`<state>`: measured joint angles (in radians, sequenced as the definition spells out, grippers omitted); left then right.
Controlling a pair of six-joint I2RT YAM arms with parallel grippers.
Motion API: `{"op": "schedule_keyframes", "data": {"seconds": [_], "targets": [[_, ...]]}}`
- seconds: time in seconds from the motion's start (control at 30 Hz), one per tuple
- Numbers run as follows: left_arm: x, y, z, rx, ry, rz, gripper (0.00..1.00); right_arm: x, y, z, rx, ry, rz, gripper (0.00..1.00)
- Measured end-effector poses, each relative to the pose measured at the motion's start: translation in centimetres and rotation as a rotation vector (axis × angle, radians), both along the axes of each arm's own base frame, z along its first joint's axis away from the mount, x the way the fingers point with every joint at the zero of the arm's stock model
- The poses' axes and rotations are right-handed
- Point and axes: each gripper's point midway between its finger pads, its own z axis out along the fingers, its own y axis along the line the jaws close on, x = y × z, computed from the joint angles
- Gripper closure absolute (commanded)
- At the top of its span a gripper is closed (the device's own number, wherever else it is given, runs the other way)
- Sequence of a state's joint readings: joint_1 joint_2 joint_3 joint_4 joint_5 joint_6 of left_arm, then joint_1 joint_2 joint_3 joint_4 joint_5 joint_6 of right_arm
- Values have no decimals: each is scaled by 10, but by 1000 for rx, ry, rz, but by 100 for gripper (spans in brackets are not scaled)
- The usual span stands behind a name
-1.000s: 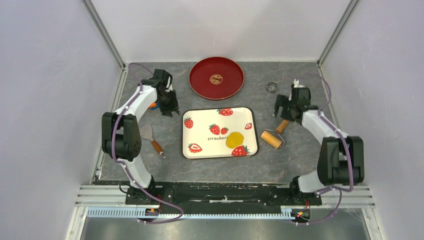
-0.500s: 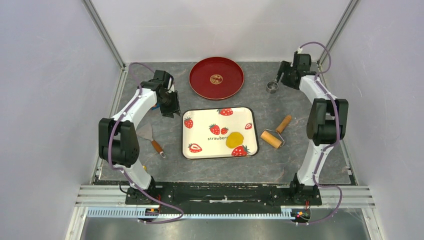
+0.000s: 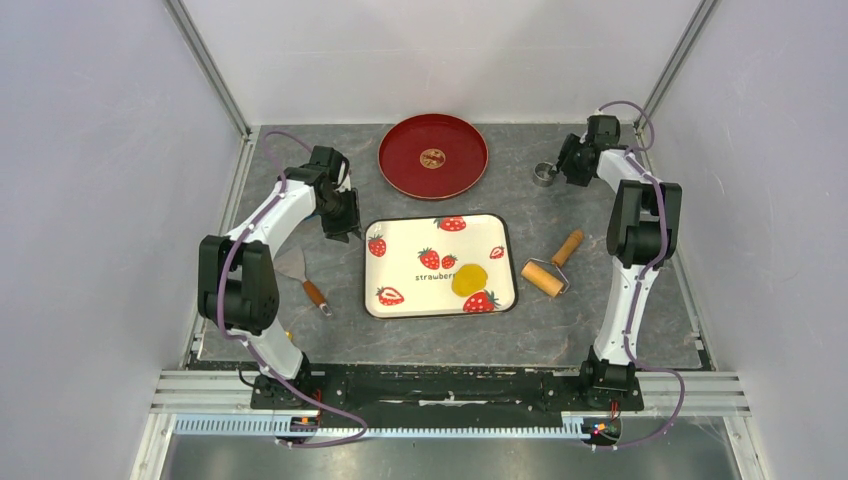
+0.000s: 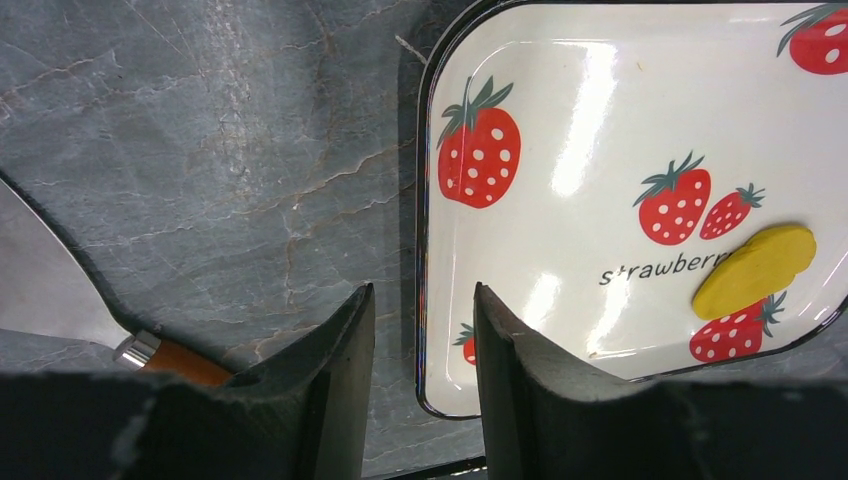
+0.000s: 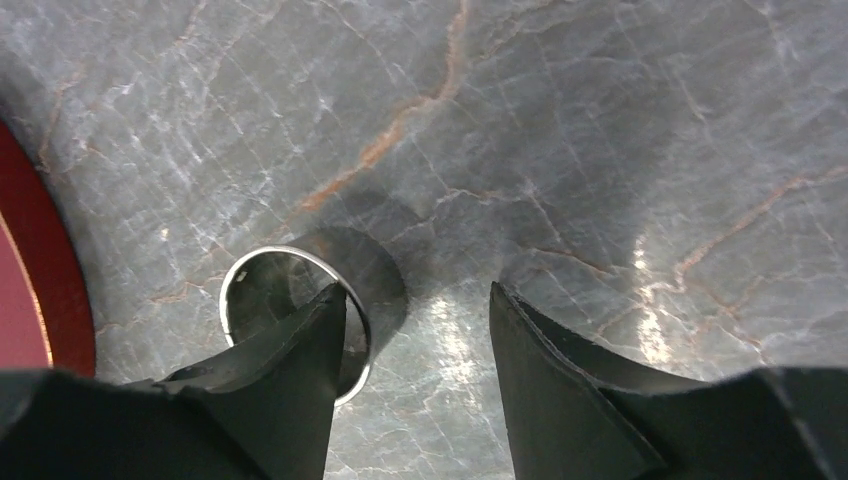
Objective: Roll out the dumpling wrappers from the dough
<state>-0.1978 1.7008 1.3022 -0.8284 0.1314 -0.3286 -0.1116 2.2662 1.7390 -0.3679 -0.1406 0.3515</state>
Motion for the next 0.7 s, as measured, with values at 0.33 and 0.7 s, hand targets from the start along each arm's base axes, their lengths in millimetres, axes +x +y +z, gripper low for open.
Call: {"op": "schedule_keyframes", "data": {"seconds": [0.33, 0.7], "targets": [[0, -1, 0, -3, 2, -3, 56, 0, 10, -2, 36, -3, 36, 100], [-1, -5, 1, -26, 6, -11, 57, -15, 20, 3, 66, 11, 86, 100]]}}
